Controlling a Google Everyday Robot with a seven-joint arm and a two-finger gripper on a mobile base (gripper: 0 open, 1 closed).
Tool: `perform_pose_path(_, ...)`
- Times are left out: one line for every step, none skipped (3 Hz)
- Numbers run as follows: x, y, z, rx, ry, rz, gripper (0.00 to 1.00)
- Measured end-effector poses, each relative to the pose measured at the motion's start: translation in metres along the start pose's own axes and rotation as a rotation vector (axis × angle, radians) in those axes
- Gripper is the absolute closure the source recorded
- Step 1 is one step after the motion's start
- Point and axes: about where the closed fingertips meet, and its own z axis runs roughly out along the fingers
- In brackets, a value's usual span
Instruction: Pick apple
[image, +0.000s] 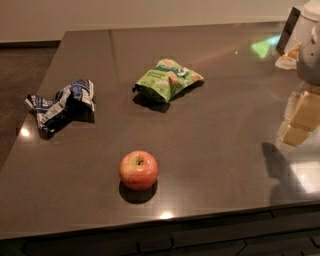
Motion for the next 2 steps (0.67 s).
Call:
perform_pose_path(0.0000, 0.0000, 0.0000, 0.000, 0.000, 0.000, 0.00)
perform_pose_path(-0.0013, -0.0028, -0.0027, -0.027, 0.005, -0.022, 0.00)
